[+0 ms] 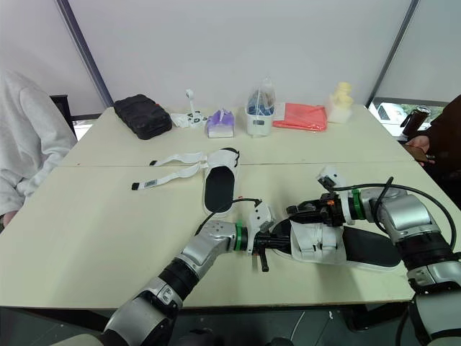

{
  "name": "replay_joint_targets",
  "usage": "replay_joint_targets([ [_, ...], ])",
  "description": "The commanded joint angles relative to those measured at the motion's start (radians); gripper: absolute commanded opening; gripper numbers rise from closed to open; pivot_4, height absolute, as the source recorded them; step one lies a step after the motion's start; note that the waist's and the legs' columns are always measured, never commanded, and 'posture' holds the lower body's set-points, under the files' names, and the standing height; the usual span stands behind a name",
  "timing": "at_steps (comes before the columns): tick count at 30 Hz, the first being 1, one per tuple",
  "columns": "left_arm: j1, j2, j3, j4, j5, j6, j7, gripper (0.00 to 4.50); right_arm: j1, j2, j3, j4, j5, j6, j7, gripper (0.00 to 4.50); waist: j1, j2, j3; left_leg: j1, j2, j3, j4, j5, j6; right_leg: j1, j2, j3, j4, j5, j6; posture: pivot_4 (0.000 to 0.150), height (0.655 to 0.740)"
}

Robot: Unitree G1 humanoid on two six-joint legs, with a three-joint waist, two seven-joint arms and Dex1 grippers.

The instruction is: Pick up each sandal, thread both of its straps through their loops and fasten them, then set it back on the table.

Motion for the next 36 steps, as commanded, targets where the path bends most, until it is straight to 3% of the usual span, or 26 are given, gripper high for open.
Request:
replay_joint_targets([
  [1,0.035,0.02,-0.005,0.073,0.051,0.056,0.065,0.0,-0.03,0.013,-0.046,-0.005,0.005,0.009,0.008,0.94,0.001,0.0,0.0,0.0,0.0,0.0,0.0,0.0,0.0,0.0,0.0,0.0,0.0,0.0,0.0,0.15,0.74],
  [3,0.035,0.019,-0.005,0.074,0.051,0.056,0.064,0.0,-0.029,0.018,-0.059,-0.015,0.01,0.017,0.005,0.06,0.002,0.0,0.0,0.0,0.0,0.0,0.0,0.0,0.0,0.0,0.0,0.0,0.0,0.0,0.0,0.15,0.74],
  [17,0.035,0.017,-0.001,0.079,0.051,0.055,0.059,0.0,-0.009,0.034,-0.309,-0.035,0.095,0.121,-0.147,0.06,-0.002,0.0,0.001,-0.001,0.0,0.0,0.0,0.0,0.0,-0.002,0.0,0.001,0.0,0.0,-0.001,0.15,0.74],
  [23,0.033,0.017,-0.004,0.082,0.051,0.055,0.057,0.0,0.092,0.027,-0.211,-0.014,-0.054,0.016,-0.211,0.06,-0.004,0.001,0.001,-0.001,0.0,0.0,-0.001,0.0,0.0,-0.003,0.0,0.001,0.001,0.0,0.0,0.15,0.74],
  [32,0.033,0.018,-0.004,0.082,0.053,0.056,0.061,0.0,0.102,0.032,-0.126,0.014,-0.169,-0.123,-0.204,0.06,-0.017,-0.001,0.0,0.0,0.0,0.0,-0.001,0.0,0.0,0.0,0.0,0.001,0.0,0.0,0.0,0.15,0.74],
  [36,0.033,0.02,-0.003,0.08,0.058,0.029,0.07,0.0,0.092,0.042,-0.181,0.018,-0.137,-0.146,-0.199,1.53,-0.019,-0.001,0.0,0.0,0.0,0.0,-0.001,0.0,0.0,0.0,0.0,0.0,0.0,0.0,0.0,0.15,0.74],
])
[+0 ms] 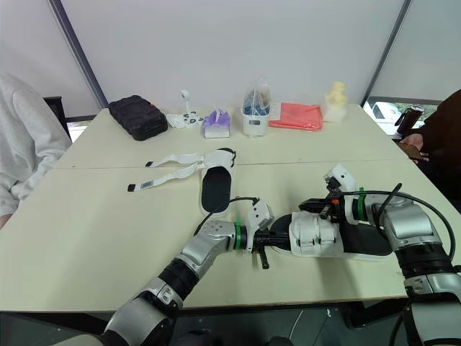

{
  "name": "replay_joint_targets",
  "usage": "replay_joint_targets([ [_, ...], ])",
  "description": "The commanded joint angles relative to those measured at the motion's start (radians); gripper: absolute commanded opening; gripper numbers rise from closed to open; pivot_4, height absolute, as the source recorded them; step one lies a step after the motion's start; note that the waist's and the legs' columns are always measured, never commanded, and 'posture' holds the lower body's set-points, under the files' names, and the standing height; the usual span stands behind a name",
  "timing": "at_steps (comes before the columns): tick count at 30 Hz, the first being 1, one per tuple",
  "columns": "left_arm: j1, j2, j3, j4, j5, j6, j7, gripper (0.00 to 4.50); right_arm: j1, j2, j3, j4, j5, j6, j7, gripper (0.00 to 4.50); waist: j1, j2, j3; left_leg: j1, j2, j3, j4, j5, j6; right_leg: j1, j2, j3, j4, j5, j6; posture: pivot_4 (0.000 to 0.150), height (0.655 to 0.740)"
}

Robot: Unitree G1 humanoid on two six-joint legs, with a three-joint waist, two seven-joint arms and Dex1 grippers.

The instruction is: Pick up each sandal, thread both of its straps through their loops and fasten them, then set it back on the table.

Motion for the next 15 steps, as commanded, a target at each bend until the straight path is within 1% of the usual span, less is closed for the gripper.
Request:
replay_joint_targets([
  [1,0.034,0.027,-0.019,0.071,0.057,0.014,0.04,0.0,-0.018,-0.001,-0.082,0.002,0.03,-0.003,-0.02,2.05,-0.001,0.001,0.0,0.0,0.0,0.0,0.0,0.0,0.0,0.0,0.0,0.0,0.0,0.0,0.0,0.15,0.74],
  [3,0.039,0.034,-0.007,0.058,0.049,-0.011,0.039,0.0,-0.041,-0.01,-0.154,-0.003,0.083,0.064,-0.038,3.05,-0.002,0.002,0.001,0.0,0.0,0.0,0.0,0.0,0.0,-0.001,0.0,0.0,0.0,0.0,0.0,0.15,0.74],
  [5,0.047,0.041,0.02,0.033,0.027,-0.033,0.041,0.0,-0.032,-0.041,-0.231,-0.029,0.161,0.177,-0.024,3.05,-0.003,0.002,0.001,-0.001,0.0,0.0,0.0,0.0,0.0,-0.001,0.0,0.0,0.0,0.0,0.0,0.15,0.74],
  [8,0.056,0.056,0.078,-0.03,-0.015,-0.056,0.055,0.0,0.058,-0.103,-0.316,-0.082,0.245,0.301,0.029,3.05,-0.003,0.002,0.002,-0.002,0.0,0.0,-0.002,0.0,0.0,-0.003,0.0,0.001,0.0,0.0,0.0,0.15,0.74],
  [11,0.065,0.076,0.115,-0.092,-0.043,-0.071,0.062,0.0,0.14,-0.145,-0.368,-0.132,0.312,0.394,0.057,3.05,-0.009,0.001,0.004,-0.003,0.001,0.0,-0.007,0.001,0.002,-0.003,0.0,0.001,0.0,0.0,0.0,0.15,0.74],
  [13,0.073,0.118,0.133,-0.189,-0.046,-0.058,0.075,0.0,0.227,-0.175,-0.412,-0.176,0.371,0.48,0.092,3.05,-0.015,0.003,0.006,-0.002,0.001,0.0,-0.011,0.003,0.001,-0.008,0.001,0.006,0.001,0.001,-0.001,0.15,0.74],
  [15,0.085,0.158,0.154,-0.324,-0.074,-0.002,0.079,0.0,0.306,-0.188,-0.438,-0.203,0.39,0.509,0.1,3.05,-0.015,0.007,0.009,-0.003,0.002,0.0,-0.015,0.004,-0.001,-0.011,0.001,0.006,0.002,0.001,-0.001,0.15,0.74],
])
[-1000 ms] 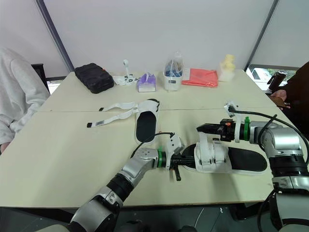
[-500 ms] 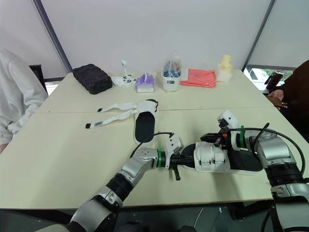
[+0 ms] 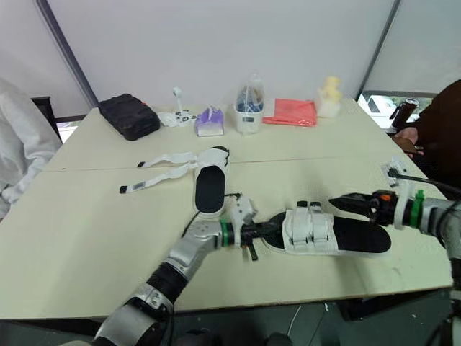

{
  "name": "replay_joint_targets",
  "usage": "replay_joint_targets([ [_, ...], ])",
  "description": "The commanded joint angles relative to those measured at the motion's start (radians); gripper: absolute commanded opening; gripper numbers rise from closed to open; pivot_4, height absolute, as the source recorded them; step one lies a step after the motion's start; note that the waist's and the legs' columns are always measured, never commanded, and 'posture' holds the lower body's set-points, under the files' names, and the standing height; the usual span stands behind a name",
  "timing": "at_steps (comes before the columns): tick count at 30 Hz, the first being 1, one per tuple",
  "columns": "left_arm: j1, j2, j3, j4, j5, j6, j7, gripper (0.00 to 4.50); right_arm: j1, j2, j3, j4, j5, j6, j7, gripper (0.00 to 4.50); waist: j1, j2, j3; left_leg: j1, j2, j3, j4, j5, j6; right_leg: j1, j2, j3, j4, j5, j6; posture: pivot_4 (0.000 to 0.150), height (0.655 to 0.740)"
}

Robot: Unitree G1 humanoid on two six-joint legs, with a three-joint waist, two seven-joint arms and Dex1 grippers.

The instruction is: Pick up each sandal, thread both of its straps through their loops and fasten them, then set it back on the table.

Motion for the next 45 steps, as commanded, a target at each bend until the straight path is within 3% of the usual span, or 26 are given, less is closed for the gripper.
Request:
replay_joint_targets([
  [1,0.019,0.059,0.058,-0.232,-0.049,0.086,0.015,0.0,0.075,-0.025,-0.064,-0.063,0.06,0.057,0.023,3.05,0.0,0.001,0.002,0.0,0.001,0.0,-0.001,0.001,-0.001,-0.002,0.0,0.0,0.001,0.0,0.0,0.15,0.74],
  [7,0.11,0.173,0.094,-0.605,-0.16,0.333,0.025,0.0,0.104,0.013,-0.052,-0.056,0.084,0.095,-0.014,3.05,0.01,0.002,0.002,-0.008,-0.002,0.003,0.004,0.002,-0.003,-0.011,-0.001,0.0,0.009,0.0,0.0,0.15,0.74],
  [14,0.199,0.304,0.087,-0.806,-0.201,0.468,0.035,0.0,0.062,0.08,-0.046,-0.034,0.139,0.153,-0.038,3.05,0.007,0.002,0.003,-0.006,-0.001,0.003,0.004,0.003,-0.004,-0.011,0.0,-0.001,0.012,0.0,-0.001,0.15,0.74],
  [26,0.25,0.332,0.088,-0.823,-0.222,0.488,0.091,0.0,0.21,0.014,-0.114,-0.092,0.107,0.103,-0.085,3.05,0.011,0.002,0.004,-0.006,-0.001,0.003,0.004,0.003,-0.004,-0.01,-0.001,-0.001,0.011,0.0,-0.001,0.15,0.74],
  [29,0.259,0.333,0.085,-0.812,-0.222,0.478,0.094,0.0,0.246,0.029,-0.198,-0.116,0.159,0.138,-0.098,3.94,0.011,0.001,0.004,-0.006,-0.001,0.003,0.004,0.003,-0.004,-0.01,-0.001,-0.001,0.011,0.0,-0.001,0.15,0.74],
  [30,0.261,0.333,0.084,-0.809,-0.221,0.476,0.095,0.0,0.258,0.037,-0.227,-0.132,0.186,0.159,-0.1,4.44,0.011,0.001,0.004,-0.006,-0.001,0.003,0.004,0.003,-0.004,-0.01,-0.001,-0.001,0.011,0.0,-0.001,0.15,0.74],
  [37,0.246,0.312,0.054,-0.78,-0.22,0.462,0.087,0.0,0.253,0.167,-0.329,-0.204,0.321,0.304,-0.238,4.48,0.01,0.001,0.005,-0.005,-0.001,0.003,0.004,0.003,-0.004,-0.009,-0.001,-0.001,0.011,0.0,-0.001,0.15,0.74],
  [45,0.245,0.304,0.036,-0.767,-0.214,0.459,0.092,0.0,0.118,0.28,-0.197,-0.116,0.295,0.238,-0.296,4.48,0.005,0.0,0.005,-0.004,-0.001,0.003,0.004,0.003,-0.004,-0.009,0.0,-0.001,0.012,0.0,-0.001,0.15,0.74],
])
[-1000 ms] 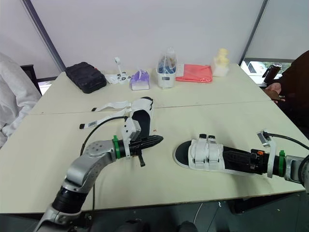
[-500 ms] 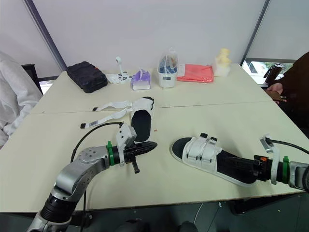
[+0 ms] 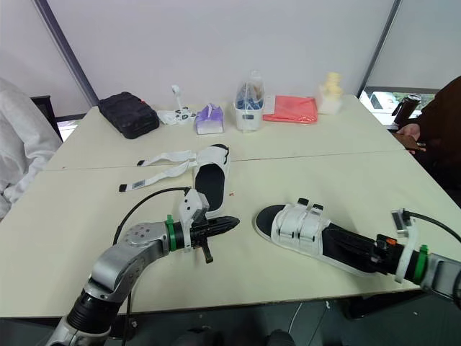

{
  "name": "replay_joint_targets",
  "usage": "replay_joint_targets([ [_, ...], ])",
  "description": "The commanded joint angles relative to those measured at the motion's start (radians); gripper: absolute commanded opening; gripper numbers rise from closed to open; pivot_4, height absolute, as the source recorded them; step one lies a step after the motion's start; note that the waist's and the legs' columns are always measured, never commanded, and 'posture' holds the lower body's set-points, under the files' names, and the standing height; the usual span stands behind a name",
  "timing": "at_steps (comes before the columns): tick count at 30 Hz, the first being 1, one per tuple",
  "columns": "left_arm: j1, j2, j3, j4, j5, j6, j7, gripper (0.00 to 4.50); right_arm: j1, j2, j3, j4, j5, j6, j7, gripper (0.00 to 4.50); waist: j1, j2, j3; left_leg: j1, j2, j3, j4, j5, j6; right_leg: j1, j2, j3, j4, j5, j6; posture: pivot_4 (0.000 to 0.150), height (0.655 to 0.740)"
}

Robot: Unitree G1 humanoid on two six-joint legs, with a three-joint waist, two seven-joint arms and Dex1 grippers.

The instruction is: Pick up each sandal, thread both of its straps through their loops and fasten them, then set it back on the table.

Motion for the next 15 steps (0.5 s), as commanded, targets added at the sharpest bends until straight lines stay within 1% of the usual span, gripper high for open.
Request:
replay_joint_targets([
  [1,0.007,0.001,-0.01,-0.029,-0.004,-0.018,0.007,0.0,-0.07,0.03,0.065,0.034,-0.012,-0.045,-0.004,4.48,0.002,0.0,0.0,0.001,0.0,0.0,0.0,0.0,0.0,0.0,0.0,0.0,0.0,0.0,0.0,0.15,0.74],
  [7,0.024,-0.002,-0.008,-0.042,0.001,-0.011,0.042,0.0,-0.17,0.086,0.18,0.078,-0.05,-0.095,-0.017,4.48,0.0,-0.001,0.0,0.001,0.0,0.0,-0.001,0.0,-0.001,0.001,0.0,0.0,0.0,0.0,0.0,0.15,0.74],
  [10,0.032,-0.002,-0.007,-0.047,0.005,-0.013,0.057,0.0,-0.198,0.106,0.208,0.094,-0.067,-0.115,-0.034,3.69,-0.003,-0.001,0.0,0.003,0.0,0.0,-0.001,0.001,-0.001,0.002,0.0,0.0,0.0,0.0,0.0,0.15,0.74],
  [15,0.039,0.003,-0.004,-0.049,0.005,-0.015,0.07,0.0,-0.221,0.13,0.188,0.097,-0.03,-0.088,-0.051,1.22,-0.003,-0.001,0.0,0.004,0.001,0.0,-0.002,0.001,-0.001,0.002,0.001,0.0,0.001,0.0,-0.001,0.15,0.74],
])
